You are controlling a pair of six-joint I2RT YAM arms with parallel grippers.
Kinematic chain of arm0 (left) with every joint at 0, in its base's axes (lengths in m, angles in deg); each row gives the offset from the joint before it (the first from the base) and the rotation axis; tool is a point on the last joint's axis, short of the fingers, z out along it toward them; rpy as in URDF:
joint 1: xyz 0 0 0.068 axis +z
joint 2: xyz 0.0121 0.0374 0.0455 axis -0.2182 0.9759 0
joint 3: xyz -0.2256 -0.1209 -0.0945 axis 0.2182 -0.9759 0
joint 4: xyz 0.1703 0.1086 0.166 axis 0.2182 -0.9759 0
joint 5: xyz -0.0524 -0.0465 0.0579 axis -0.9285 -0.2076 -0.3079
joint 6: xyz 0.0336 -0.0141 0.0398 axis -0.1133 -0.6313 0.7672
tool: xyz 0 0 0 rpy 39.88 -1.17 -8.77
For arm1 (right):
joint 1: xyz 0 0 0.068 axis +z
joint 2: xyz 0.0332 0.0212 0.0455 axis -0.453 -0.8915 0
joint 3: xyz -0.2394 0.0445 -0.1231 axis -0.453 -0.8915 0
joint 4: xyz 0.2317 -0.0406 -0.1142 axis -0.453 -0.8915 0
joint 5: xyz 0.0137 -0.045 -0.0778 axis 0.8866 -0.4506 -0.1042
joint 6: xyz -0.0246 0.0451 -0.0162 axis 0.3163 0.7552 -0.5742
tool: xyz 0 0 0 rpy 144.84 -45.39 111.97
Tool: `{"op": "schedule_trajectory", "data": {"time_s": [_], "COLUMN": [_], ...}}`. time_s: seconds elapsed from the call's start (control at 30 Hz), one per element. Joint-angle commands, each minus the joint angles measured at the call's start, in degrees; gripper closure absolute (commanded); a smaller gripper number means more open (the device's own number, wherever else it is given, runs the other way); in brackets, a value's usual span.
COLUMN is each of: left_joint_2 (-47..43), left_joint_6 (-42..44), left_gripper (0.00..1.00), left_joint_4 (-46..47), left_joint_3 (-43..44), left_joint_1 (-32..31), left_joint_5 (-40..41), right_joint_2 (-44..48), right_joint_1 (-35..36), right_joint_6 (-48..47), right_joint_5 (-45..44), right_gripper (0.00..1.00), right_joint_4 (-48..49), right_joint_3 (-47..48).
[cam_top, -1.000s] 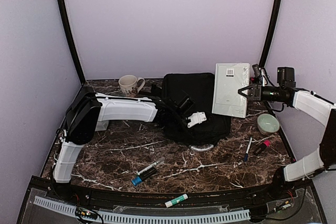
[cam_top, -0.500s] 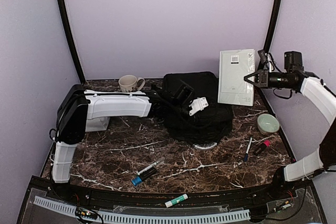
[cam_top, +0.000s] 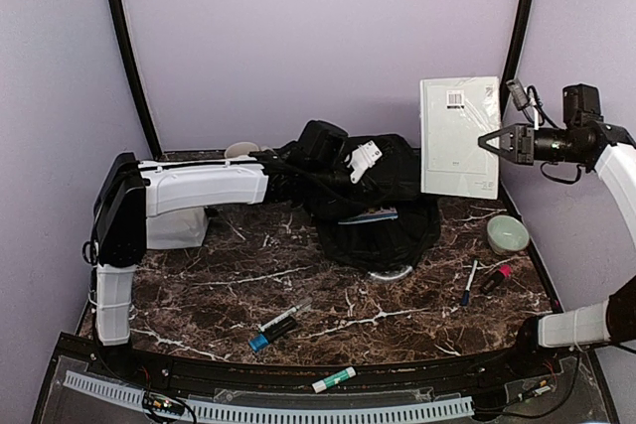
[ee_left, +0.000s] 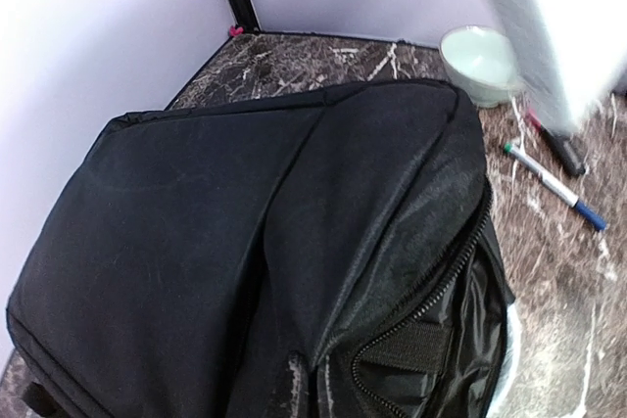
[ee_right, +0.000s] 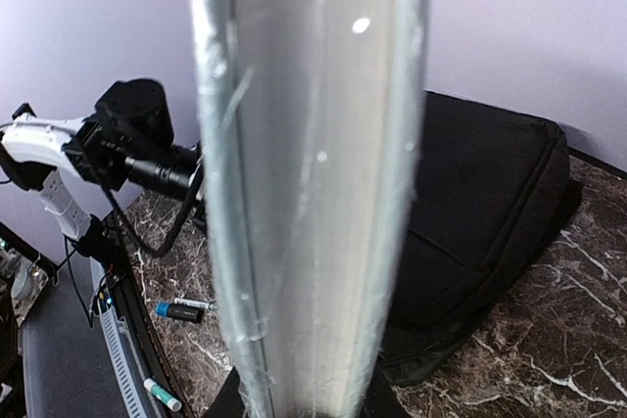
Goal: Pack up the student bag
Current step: Place the book in the student bag.
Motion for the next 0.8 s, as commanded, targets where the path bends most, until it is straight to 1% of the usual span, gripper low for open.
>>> {"op": "schedule_trajectory", "data": {"time_s": [0.0, 0.07, 0.17, 0.37, 0.53, 0.77], "left_joint_2": [-2.9, -2.5, -1.9, -1.6, -1.6, -1.7], "left_joint_6": [-7.9, -9.5, -11.2, -13.5, -14.6, -14.8], "left_gripper": [1.00, 1.00, 1.00, 1.00, 1.00, 1.00], "left_joint_4": [8.4, 9.2, 10.0, 11.2, 10.8, 10.8], "left_joint_3": [2.9, 2.7, 3.0, 2.8, 2.9, 2.9], "left_joint_1": [3.4, 4.0, 4.4, 4.7, 4.8, 4.9], "left_joint_5": [-6.0, -7.4, -8.5, -9.8, -10.3, -9.6], "right_joint_2": [3.3, 3.5, 2.4, -3.1, -9.2, -14.1], "right_joint_1": [0.1, 0.3, 2.1, 13.0, 19.4, 24.6], "right_joint_6": [-10.6, -15.3, -18.9, -23.9, -27.8, -24.5], "right_joint_5": [6.2, 6.6, 7.6, 4.4, 4.4, 4.2], "right_gripper": [1.00, 1.00, 1.00, 1.00, 1.00, 1.00], "right_joint_4": [-4.0, -7.8, -11.2, -16.1, -20.5, -15.1], "right_joint_3": [-1.6, -2.6, -4.7, -7.4, -7.4, -13.2]}}
